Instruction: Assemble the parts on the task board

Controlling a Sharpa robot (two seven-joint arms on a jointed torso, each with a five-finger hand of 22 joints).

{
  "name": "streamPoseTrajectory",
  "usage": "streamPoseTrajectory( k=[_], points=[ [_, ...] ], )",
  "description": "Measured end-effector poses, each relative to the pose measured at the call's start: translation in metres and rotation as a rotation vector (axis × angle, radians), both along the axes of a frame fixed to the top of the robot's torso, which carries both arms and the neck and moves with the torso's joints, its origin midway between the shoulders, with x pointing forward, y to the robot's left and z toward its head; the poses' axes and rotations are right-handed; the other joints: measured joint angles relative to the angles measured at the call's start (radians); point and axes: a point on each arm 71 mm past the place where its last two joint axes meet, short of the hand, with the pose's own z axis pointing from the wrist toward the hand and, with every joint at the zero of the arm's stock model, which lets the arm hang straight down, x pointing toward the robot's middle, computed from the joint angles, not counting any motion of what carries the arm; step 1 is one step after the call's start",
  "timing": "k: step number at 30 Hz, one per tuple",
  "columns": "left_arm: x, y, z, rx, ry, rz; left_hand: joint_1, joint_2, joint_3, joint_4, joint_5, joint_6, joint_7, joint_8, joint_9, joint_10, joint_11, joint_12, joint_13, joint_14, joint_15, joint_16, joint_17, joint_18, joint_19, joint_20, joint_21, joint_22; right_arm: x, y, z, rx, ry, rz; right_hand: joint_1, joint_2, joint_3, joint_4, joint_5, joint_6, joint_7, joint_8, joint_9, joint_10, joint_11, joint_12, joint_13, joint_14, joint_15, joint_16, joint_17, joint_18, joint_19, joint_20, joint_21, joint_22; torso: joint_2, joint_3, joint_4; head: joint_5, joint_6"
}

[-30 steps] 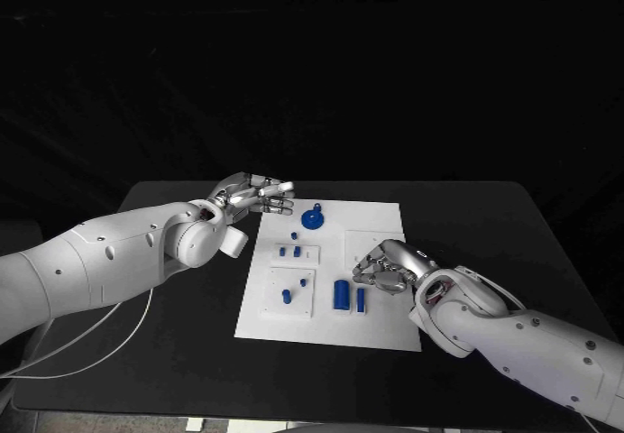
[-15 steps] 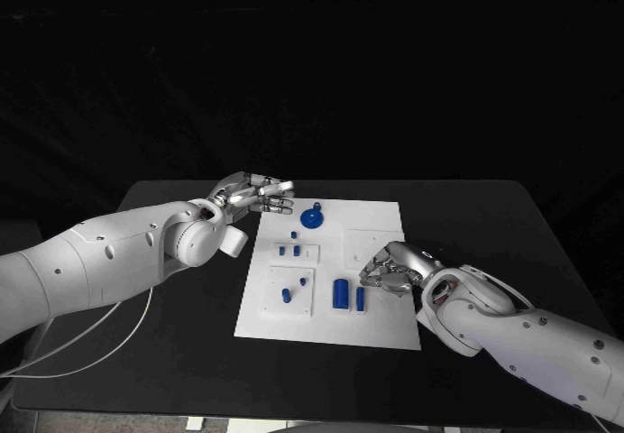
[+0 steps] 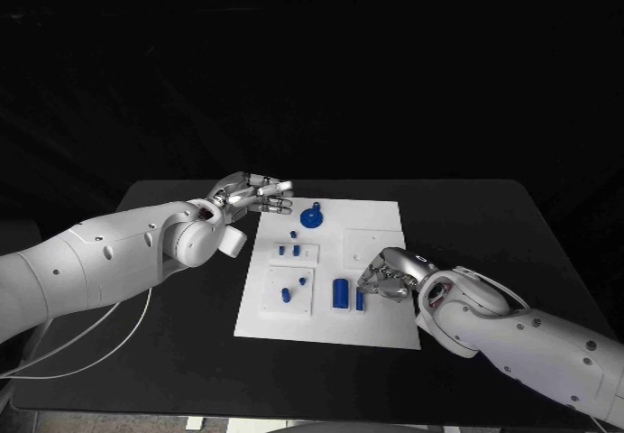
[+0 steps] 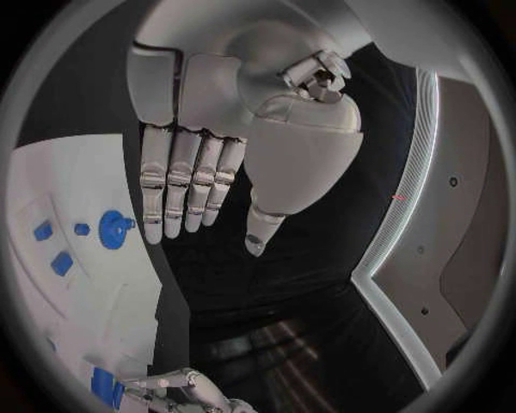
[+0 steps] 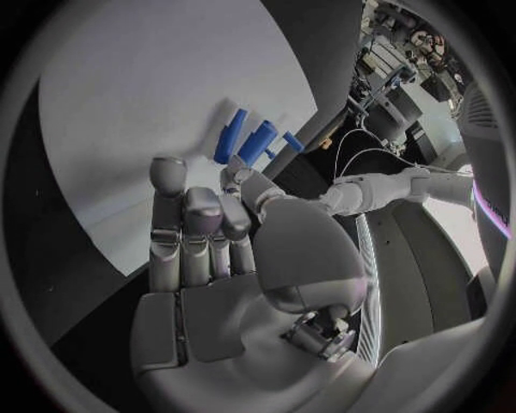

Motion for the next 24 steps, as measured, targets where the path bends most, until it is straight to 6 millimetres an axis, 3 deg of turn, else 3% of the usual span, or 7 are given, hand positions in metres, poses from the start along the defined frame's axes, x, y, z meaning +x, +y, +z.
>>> streamPoseTrajectory(
  k=[24],
  points=[
    [0.0000, 0.0002, -0.0003, 0.001, 0.002, 0.001, -0.003, 0.003, 0.000, 0.000, 0.000, -0.018, 0.003, 0.000, -0.001, -0.004, 0.004, 0.000, 0.000, 0.000, 0.000, 0.000, 0.000, 0.000, 0.000, 0.000, 0.000, 0.000, 0.0030, 0.0037, -0.0024, -0.026, -0.010, 0.021, -0.002, -0.001, 0.018, -0.001, -0.051, 0.000, 0.000, -0.001, 0.000, 0.000, 0.000, 0.000, 0.004, 0.000, 0.000, 0.000, 0.004, 0.000, 0.000, 0.000, 0.000, 0.005, 0.000, 0.0006, 0.0004, 0.005, -0.005]
  ],
)
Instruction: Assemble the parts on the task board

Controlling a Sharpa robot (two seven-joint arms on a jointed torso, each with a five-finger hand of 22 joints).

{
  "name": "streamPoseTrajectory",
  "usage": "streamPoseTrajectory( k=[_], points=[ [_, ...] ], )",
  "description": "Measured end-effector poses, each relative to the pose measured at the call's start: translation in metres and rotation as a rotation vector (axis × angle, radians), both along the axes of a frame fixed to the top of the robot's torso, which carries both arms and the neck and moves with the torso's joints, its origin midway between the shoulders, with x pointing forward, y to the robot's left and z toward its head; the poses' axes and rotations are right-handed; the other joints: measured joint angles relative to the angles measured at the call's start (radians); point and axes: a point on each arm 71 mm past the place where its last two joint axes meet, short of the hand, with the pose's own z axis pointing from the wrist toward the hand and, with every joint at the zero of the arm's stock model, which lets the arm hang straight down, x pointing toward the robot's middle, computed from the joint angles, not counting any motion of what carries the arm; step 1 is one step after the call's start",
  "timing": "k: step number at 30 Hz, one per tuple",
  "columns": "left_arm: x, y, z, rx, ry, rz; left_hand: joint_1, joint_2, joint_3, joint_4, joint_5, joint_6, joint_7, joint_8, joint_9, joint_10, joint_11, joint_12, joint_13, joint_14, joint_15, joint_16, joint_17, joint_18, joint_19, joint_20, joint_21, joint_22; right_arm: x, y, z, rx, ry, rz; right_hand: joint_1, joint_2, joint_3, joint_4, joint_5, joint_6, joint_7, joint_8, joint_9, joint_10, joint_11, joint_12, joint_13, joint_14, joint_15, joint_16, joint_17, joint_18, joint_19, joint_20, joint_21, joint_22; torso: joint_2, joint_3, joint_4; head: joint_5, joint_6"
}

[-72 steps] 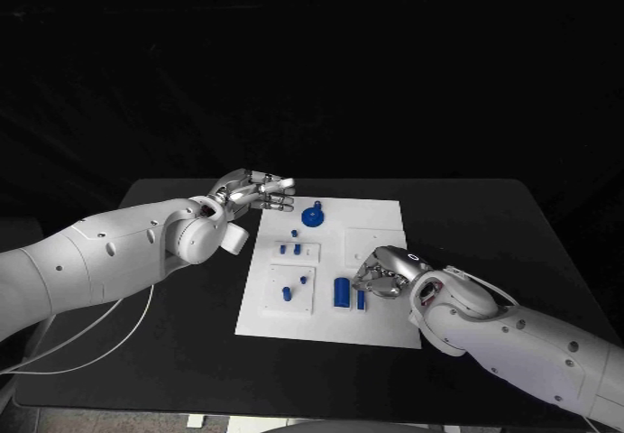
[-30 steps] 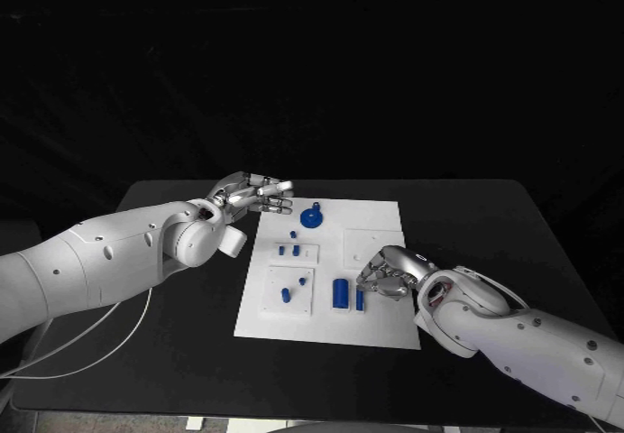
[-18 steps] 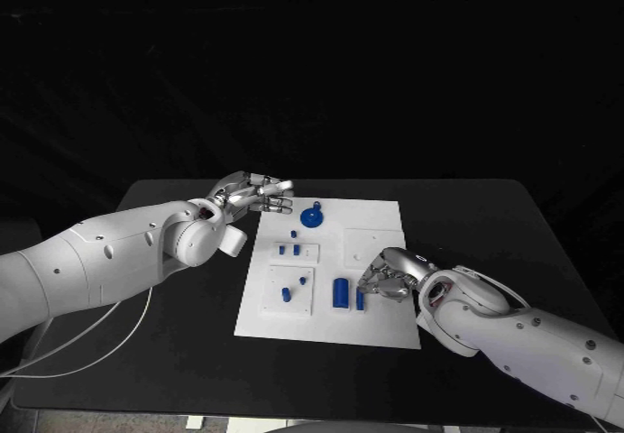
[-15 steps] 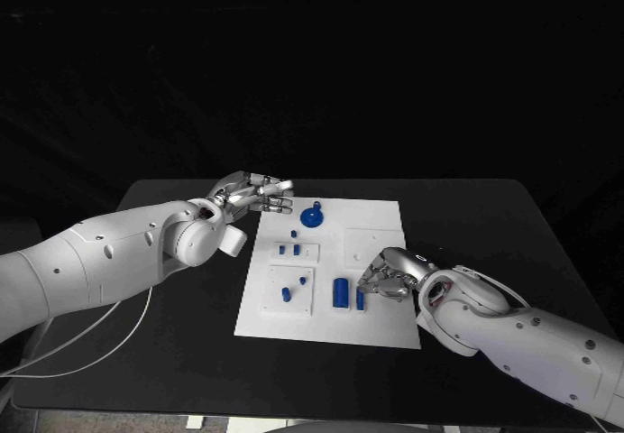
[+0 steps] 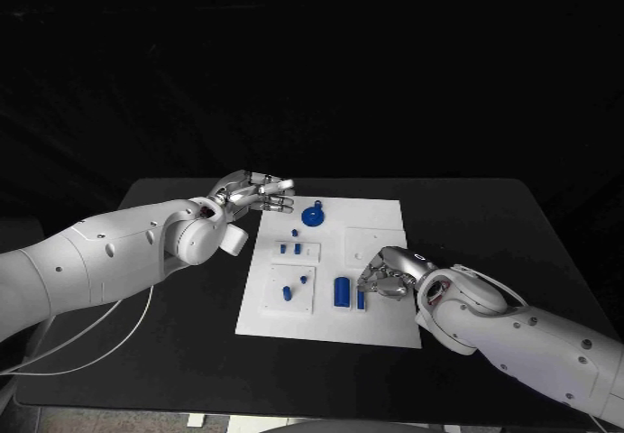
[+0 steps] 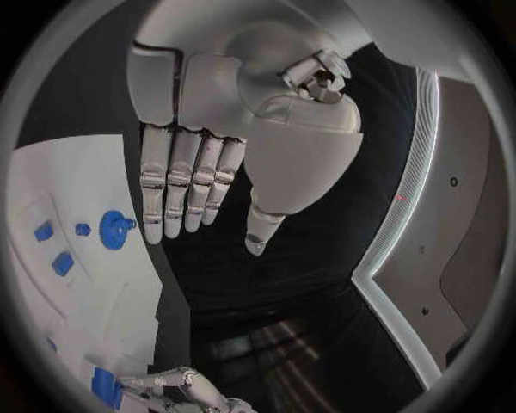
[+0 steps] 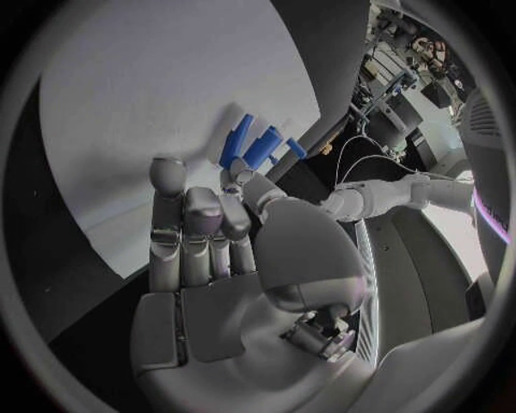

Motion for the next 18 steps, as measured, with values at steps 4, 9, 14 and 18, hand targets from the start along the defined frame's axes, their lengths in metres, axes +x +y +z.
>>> streamPoseTrajectory(
  k=[4, 9, 14, 18],
  points=[
    [0.0001, 0.0001, 0.0000, 0.000, 0.000, 0.000, 0.000, 0.000, 0.000, 0.000, 0.000, -0.004, 0.004, 0.000, 0.000, 0.000, 0.000, 0.000, 0.000, 0.000, 0.000, 0.000, 0.000, 0.000, 0.000, 0.000, 0.000, 0.000, 0.0001, 0.0010, 0.0001, -0.010, -0.007, 0.009, -0.003, -0.003, 0.019, -0.003, -0.004, 0.000, 0.000, 0.000, 0.000, 0.000, 0.000, 0.000, 0.001, 0.000, 0.000, 0.000, 0.003, 0.000, 0.000, 0.000, 0.000, 0.005, 0.000, 0.0000, 0.0002, 0.001, -0.002],
    [0.0001, 0.0002, -0.0001, 0.001, 0.001, 0.000, 0.000, 0.000, 0.000, 0.000, 0.000, -0.004, 0.004, 0.000, 0.000, 0.000, 0.000, 0.000, 0.000, 0.000, 0.000, 0.000, 0.000, 0.000, 0.000, 0.000, 0.000, 0.000, 0.0000, 0.0020, -0.0002, -0.025, -0.018, 0.022, -0.002, -0.002, 0.036, -0.003, -0.017, 0.004, 0.004, -0.003, 0.005, 0.000, 0.000, 0.000, 0.001, 0.000, 0.000, 0.005, 0.005, 0.000, 0.000, 0.000, 0.004, 0.009, 0.000, 0.0000, 0.0000, 0.001, -0.004],
    [0.0000, 0.0003, -0.0003, 0.001, 0.002, 0.001, 0.000, 0.000, 0.000, 0.000, 0.000, -0.007, 0.000, 0.000, 0.000, 0.000, 0.000, 0.000, 0.000, 0.000, 0.000, 0.000, 0.000, 0.000, 0.000, 0.000, 0.000, 0.000, -0.0008, -0.0005, -0.0048, -0.048, -0.018, 0.023, -0.001, -0.001, 0.040, -0.004, -0.019, 0.006, 0.002, -0.008, 0.007, 0.000, 0.000, 0.000, 0.003, 0.000, 0.000, 0.005, 0.008, 0.000, 0.000, 0.000, 0.004, 0.011, 0.000, -0.0004, -0.0001, 0.001, -0.004],
    [0.0000, 0.0004, -0.0003, 0.001, 0.002, 0.001, 0.000, 0.000, 0.000, 0.000, 0.000, -0.007, 0.000, 0.000, 0.000, 0.000, 0.000, 0.000, 0.000, 0.000, 0.000, 0.000, 0.000, 0.000, 0.000, 0.000, 0.000, 0.000, -0.0010, 0.0002, -0.0044, -0.058, -0.029, 0.030, -0.001, -0.001, 0.048, -0.004, -0.019, 0.006, 0.002, -0.005, 0.015, 0.000, 0.000, 0.000, 0.006, 0.000, 0.000, 0.005, 0.012, 0.000, 0.000, 0.000, 0.008, 0.015, 0.000, -0.0003, -0.0001, 0.002, -0.004]
  ],
)
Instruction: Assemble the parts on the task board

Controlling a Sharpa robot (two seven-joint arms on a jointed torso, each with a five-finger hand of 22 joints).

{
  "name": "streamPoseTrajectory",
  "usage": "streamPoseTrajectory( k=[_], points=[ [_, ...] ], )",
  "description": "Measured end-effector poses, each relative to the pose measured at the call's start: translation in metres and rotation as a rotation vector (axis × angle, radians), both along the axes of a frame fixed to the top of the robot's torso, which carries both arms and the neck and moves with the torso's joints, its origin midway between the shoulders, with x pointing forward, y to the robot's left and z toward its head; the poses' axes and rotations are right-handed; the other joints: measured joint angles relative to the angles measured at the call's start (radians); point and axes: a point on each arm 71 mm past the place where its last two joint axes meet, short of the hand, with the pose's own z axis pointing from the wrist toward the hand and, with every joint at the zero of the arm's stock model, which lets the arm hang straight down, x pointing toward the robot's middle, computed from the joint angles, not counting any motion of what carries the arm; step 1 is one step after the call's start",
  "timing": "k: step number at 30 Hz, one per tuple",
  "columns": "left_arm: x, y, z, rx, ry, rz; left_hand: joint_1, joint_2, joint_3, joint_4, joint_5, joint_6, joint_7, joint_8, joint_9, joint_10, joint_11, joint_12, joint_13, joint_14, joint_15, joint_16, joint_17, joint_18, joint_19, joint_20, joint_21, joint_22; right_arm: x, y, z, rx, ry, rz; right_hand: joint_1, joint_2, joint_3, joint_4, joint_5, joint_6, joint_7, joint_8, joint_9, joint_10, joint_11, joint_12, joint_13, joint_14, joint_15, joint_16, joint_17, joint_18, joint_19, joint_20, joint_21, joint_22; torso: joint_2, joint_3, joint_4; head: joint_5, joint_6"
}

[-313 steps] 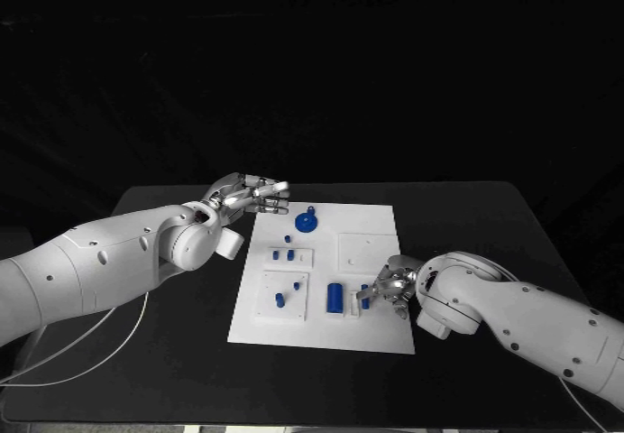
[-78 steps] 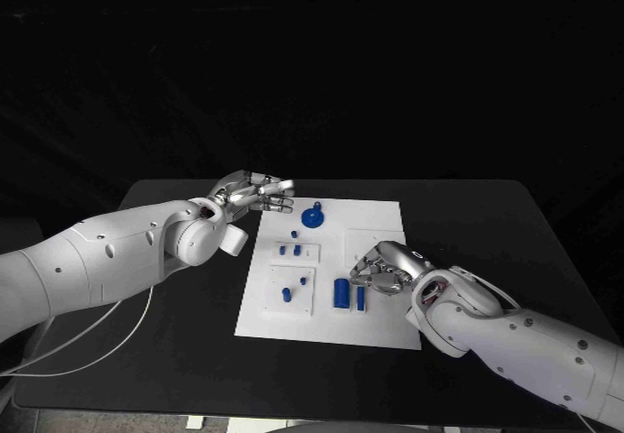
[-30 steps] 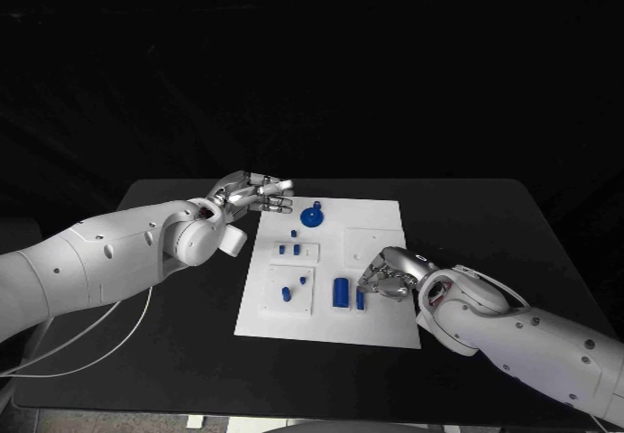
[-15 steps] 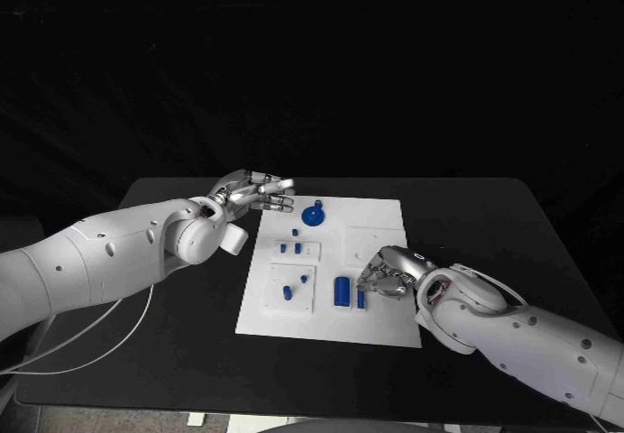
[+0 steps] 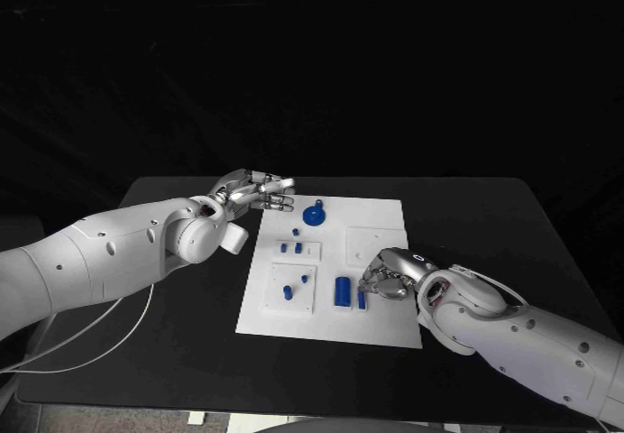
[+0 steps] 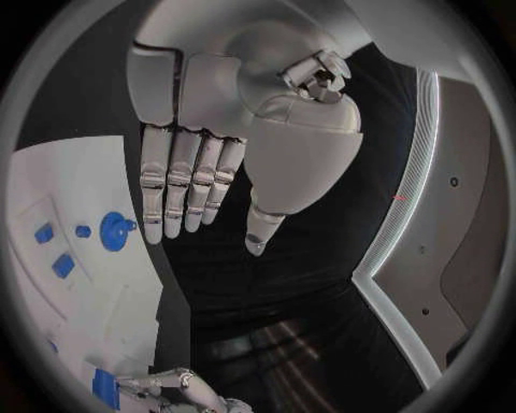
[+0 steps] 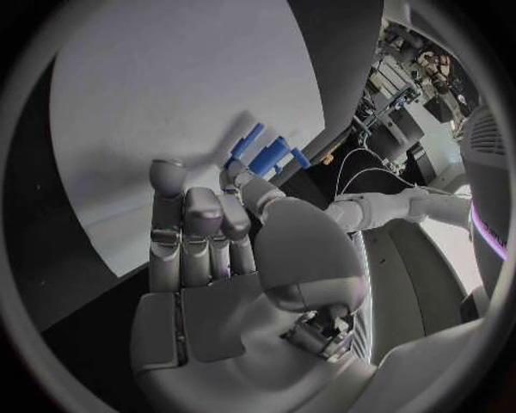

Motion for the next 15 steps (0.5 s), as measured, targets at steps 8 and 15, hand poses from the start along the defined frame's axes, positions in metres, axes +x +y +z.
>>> streamPoseTrajectory(
  k=[8, 15],
  points=[
    [0.0000, 0.0000, -0.0001, 0.000, 0.001, 0.000, 0.000, 0.000, 0.000, 0.000, 0.000, -0.003, 0.004, 0.000, 0.000, 0.000, 0.000, 0.000, 0.000, 0.000, 0.000, 0.000, 0.000, 0.000, 0.000, 0.000, 0.000, 0.000, 0.0001, 0.0019, -0.0006, -0.005, -0.018, 0.008, 0.000, 0.000, 0.000, 0.000, 0.000, 0.000, 0.000, 0.000, 0.009, 0.004, -0.004, 0.000, 0.000, 0.000, 0.000, 0.000, 0.003, 0.000, 0.000, 0.000, 0.000, 0.001, 0.000, 0.0003, -0.0005, 0.001, 0.000],
    [0.0000, -0.0003, -0.0002, 0.000, 0.002, -0.001, 0.000, 0.000, 0.000, 0.000, 0.000, -0.005, 0.005, 0.000, 0.000, 0.000, 0.000, 0.000, 0.000, 0.000, 0.000, 0.000, 0.000, 0.000, 0.000, 0.000, 0.000, 0.000, 0.0003, 0.0057, -0.0030, 0.003, -0.031, 0.006, 0.000, 0.000, -0.003, 0.003, 0.000, 0.000, 0.000, 0.000, 0.007, 0.004, -0.004, -0.007, -0.002, 0.000, 0.000, 0.000, 0.003, 0.000, 0.000, 0.000, 0.000, 0.001, 0.000, 0.0010, -0.0004, 0.001, 0.000]
  ],
)
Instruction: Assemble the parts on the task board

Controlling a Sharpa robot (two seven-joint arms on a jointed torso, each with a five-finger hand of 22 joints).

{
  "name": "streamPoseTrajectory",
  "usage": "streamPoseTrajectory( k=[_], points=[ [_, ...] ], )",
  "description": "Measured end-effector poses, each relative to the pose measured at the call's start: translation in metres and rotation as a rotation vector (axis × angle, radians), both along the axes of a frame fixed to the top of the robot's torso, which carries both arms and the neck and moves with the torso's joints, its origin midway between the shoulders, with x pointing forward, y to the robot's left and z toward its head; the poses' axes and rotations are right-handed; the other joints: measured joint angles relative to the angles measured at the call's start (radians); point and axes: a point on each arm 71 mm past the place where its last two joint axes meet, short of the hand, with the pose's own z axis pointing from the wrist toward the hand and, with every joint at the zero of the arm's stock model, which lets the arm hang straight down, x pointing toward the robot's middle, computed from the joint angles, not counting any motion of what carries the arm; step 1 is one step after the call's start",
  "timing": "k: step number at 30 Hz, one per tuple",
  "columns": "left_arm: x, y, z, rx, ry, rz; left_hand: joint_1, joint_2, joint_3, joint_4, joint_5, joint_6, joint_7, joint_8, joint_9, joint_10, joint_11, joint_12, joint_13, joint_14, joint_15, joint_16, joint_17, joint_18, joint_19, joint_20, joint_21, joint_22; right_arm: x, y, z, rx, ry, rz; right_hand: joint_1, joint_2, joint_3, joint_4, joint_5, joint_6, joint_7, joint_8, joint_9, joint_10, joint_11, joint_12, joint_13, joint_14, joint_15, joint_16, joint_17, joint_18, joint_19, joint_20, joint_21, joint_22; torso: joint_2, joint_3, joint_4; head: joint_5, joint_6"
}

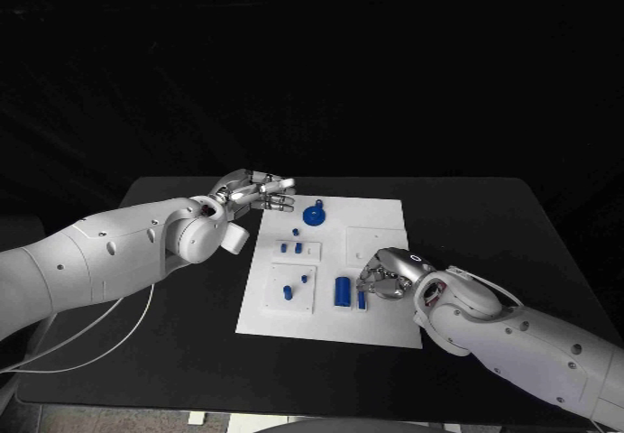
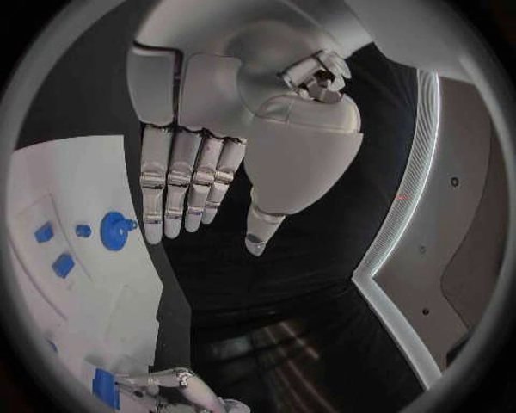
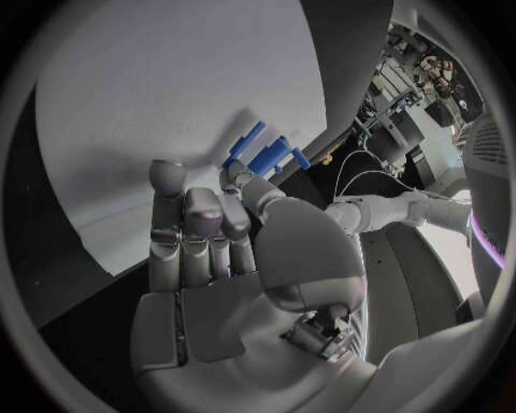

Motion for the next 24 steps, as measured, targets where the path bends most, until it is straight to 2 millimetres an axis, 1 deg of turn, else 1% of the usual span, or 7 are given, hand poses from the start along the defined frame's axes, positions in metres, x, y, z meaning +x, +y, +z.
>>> streamPoseTrajectory(
  k=[4, 9, 13, 15, 18, 21, 24],
  points=[
    [0.000, 0.000, 0.000, 0.000, 0.000, 0.000, 0.000, 0.000, 0.000, 0.000, 0.000, 0.000, 0.000, 0.000, 0.000, 0.000, 0.000, 0.000, 0.000, 0.000, 0.000, 0.000, 0.000, 0.000, 0.000, 0.000, 0.000, 0.000, 0.000, 0.000, -0.001, 0.003, -0.005, -0.004, -0.003, -0.003, 0.009, 0.008, -0.002, 0.000, 0.000, 0.000, 0.003, 0.000, 0.000, -0.002, -0.005, 0.000, 0.000, 0.000, -0.001, 0.000, 0.000, 0.000, -0.005, 0.000, 0.000, -0.0006, 0.0001, -0.001, -0.001],
    [0.000, 0.000, 0.000, 0.001, 0.001, 0.001, 0.000, 0.000, 0.000, 0.000, 0.000, 0.000, 0.000, 0.000, 0.000, 0.000, 0.000, 0.000, 0.000, 0.000, 0.000, 0.000, 0.000, 0.000, 0.000, 0.000, 0.000, 0.000, -0.001, -0.003, -0.002, 0.026, 0.005, -0.015, -0.010, -0.010, 0.014, 0.008, 0.053, 0.000, 0.000, 0.000, 0.008, 0.000, 0.000, -0.008, -0.009, 0.000, 0.000, 0.000, -0.004, 0.000, 0.000, 0.000, -0.011, 0.000, -0.001, -0.0019, -0.0006, -0.001, 0.000],
    [0.000, 0.001, 0.000, 0.001, 0.001, 0.002, 0.000, 0.000, 0.000, 0.000, 0.000, 0.000, 0.000, 0.000, 0.000, 0.000, 0.000, 0.000, 0.000, 0.000, 0.000, 0.000, 0.000, 0.000, 0.000, 0.000, 0.000, 0.000, 0.003, -0.014, -0.001, 0.098, 0.041, -0.059, -0.016, -0.016, -0.011, 0.028, 0.123, -0.002, -0.002, 0.000, 0.023, -0.002, -0.002, -0.008, -0.009, 0.000, 0.000, -0.005, -0.005, 0.000, -0.004, -0.004, -0.016, -0.005, -0.002, -0.0018, -0.0011, -0.002, 0.004],
    [0.001, 0.002, 0.000, 0.002, 0.001, 0.004, 0.000, 0.000, 0.000, 0.000, 0.000, 0.000, 0.000, 0.000, 0.000, 0.000, 0.000, 0.000, 0.000, 0.000, 0.000, 0.000, 0.000, 0.000, 0.000, 0.000, 0.000, 0.000, 0.007, -0.019, 0.003, 0.158, 0.054, -0.086, -0.022, -0.022, -0.064, 0.044, 0.203, -0.012, -0.010, 0.003, 0.029, -0.010, -0.009, -0.017, -0.014, -0.004, -0.004, -0.018, -0.013, 0.000, -0.003, -0.004, -0.031, -0.012, -0.002, -0.0018, -0.0015, -0.003, 0.006],
    [0.001, 0.002, 0.000, 0.003, 0.000, 0.006, 0.000, 0.000, 0.000, 0.000, 0.000, -0.003, -0.003, 0.000, 0.000, 0.000, 0.000, 0.000, 0.000, 0.000, 0.000, 0.000, 0.000, 0.000, 0.000, 0.000, 0.000, 0.000, 0.013, -0.024, 0.015, 0.272, 0.059, -0.119, -0.034, -0.034, -0.137, 0.066, 0.336, -0.057, -0.002, 0.006, 0.009, -0.029, -0.001, -0.040, -0.029, -0.006, -0.005, -0.046, -0.034, 0.000, -0.001, -0.006, -0.073, -0.031, -0.003, -0.0025, -0.0019, -0.005, 0.011],
    [0.002, 0.002, -0.001, 0.003, -0.001, 0.007, 0.000, 0.000, 0.000, 0.000, 0.000, -0.003, -0.003, 0.000, 0.000, 0.000, 0.000, 0.000, 0.000, 0.000, 0.000, 0.000, 0.000, 0.000, 0.000, 0.000, 0.000, 0.000, 0.020, -0.030, 0.029, 0.387, 0.048, -0.150, -0.044, -0.027, -0.201, 0.082, 0.375, -0.078, 0.006, 0.006, -0.016, -0.040, 0.000, -0.067, -0.053, -0.006, -0.005, -0.083, -0.058, 0.000, -0.001, -0.006, -0.135, -0.066, -0.005, -0.0036, -0.0024, -0.008, 0.016],
    [0.003, 0.001, -0.001, 0.004, -0.002, 0.009, 0.000, 0.000, 0.000, 0.000, 0.000, -0.003, -0.003, 0.000, 0.000, 0.000, 0.000, 0.000, 0.000, 0.000, 0.000, 0.000, 0.000, 0.000, 0.000, 0.000, 0.000, 0.000, 0.027, -0.036, 0.042, 0.487, 0.035, -0.178, -0.060, -0.030, -0.245, 0.098, 0.387, -0.096, 0.010, 0.006, -0.022, -0.055, 0.000, -0.078, -0.062, -0.006, -0.006, -0.093, -0.058, 0.000, -0.001, -0.006, -0.161, -0.082, -0.009, -0.0053, -0.0041, -0.011, 0.020]
  ],
)
